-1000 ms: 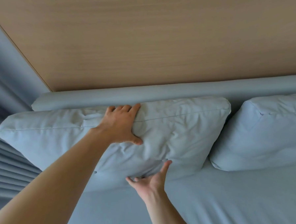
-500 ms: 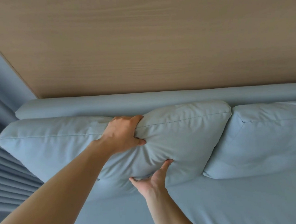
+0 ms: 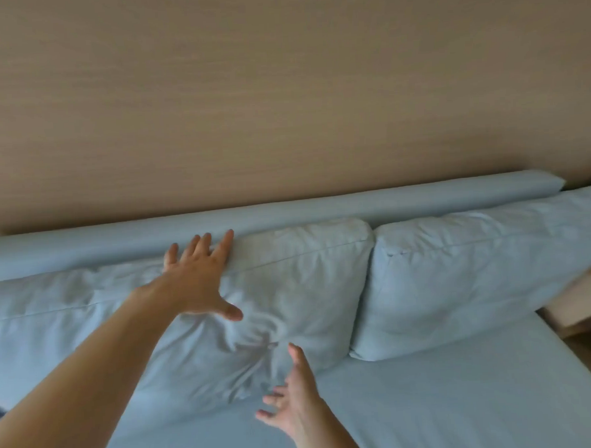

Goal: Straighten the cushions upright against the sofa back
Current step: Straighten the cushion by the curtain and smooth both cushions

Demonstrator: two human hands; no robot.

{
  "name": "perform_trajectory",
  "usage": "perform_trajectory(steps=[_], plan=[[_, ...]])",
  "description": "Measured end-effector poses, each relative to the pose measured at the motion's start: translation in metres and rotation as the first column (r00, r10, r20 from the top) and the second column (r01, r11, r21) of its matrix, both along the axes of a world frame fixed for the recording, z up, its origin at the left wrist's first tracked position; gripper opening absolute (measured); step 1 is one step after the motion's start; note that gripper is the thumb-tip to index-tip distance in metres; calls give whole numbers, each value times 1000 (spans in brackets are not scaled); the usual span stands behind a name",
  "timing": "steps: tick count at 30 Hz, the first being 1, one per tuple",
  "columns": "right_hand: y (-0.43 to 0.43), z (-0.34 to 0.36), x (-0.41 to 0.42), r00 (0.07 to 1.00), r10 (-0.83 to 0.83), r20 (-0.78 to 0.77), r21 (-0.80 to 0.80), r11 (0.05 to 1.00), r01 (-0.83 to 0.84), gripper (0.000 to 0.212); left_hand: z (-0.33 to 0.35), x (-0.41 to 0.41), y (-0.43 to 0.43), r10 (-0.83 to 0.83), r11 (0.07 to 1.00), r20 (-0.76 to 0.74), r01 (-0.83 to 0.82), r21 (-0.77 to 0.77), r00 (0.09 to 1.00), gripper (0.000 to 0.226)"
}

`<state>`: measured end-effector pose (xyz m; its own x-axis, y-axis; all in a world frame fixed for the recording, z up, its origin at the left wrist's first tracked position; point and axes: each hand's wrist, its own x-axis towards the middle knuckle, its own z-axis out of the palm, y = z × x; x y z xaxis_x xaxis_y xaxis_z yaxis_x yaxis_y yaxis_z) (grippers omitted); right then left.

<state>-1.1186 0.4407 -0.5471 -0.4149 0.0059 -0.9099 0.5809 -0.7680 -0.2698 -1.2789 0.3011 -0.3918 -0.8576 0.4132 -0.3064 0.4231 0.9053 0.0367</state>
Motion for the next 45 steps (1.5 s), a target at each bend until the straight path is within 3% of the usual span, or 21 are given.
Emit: perform_trajectory(steps=[3, 5, 6, 8, 10, 11, 12, 14, 17, 20, 25, 29, 33, 37, 41, 45], plan=[[94, 12, 20, 992, -122, -11, 303, 945, 120, 63, 30, 20, 71, -121, 984, -43, 125, 130, 992, 155], [171, 35, 28, 983, -182, -22, 573, 803, 162, 69, 50, 36, 135, -227, 949, -114, 246, 196, 967, 147], [216, 51, 32, 985, -171, -26, 727, 673, 137, 78, 59, 44, 173, -271, 928, -143, 298, 223, 952, 142], [305, 85, 39, 1000, -15, 14, 970, 244, -10, 96, 71, 59, 247, -325, 891, -182, 365, 269, 928, 135], [390, 118, 44, 959, 222, 178, 956, -271, -114, 112, 70, 69, 316, -348, 881, -202, 392, 264, 916, 133], [430, 135, 43, 898, 322, 299, 876, -466, -125, 120, 66, 72, 350, -354, 885, -213, 400, 237, 911, 134], [470, 147, 38, 807, 400, 434, 793, -595, -132, 127, 59, 74, 381, -353, 897, -217, 395, 199, 910, 136], [544, 173, 20, 569, 465, 678, 659, -727, -191, 139, 41, 71, 439, -330, 929, -186, 353, 112, 926, 144], [631, 189, -12, 281, 414, 866, 488, -824, -289, 153, 12, 63, 501, -285, 959, -85, 284, -16, 955, 157], [678, 176, -35, 143, 387, 911, 413, -860, -299, 159, -12, 58, 527, -233, 968, -83, 223, -113, 969, 156], [687, 149, -53, 253, 470, 846, 513, -846, -146, 136, -23, 50, 526, -173, 985, -181, 169, -38, 968, 125], [680, 147, -60, 284, 499, 819, 541, -837, -88, 121, -20, 49, 518, -169, 986, -228, 164, -41, 959, 95], [661, 145, -66, 285, 516, 808, 552, -832, -60, 118, -19, 47, 499, -164, 986, -253, 156, -54, 953, 83], [653, 134, -70, 291, 542, 788, 579, -813, -55, 119, -25, 41, 487, -143, 990, -268, 135, -49, 953, 90], [659, 122, -70, 311, 534, 786, 581, -810, -77, 122, -30, 39, 495, -137, 990, -250, 127, -55, 958, 114], [664, 129, -68, 270, 519, 811, 561, -821, -107, 130, -28, 42, 498, -124, 991, -247, 109, -75, 961, 130]])
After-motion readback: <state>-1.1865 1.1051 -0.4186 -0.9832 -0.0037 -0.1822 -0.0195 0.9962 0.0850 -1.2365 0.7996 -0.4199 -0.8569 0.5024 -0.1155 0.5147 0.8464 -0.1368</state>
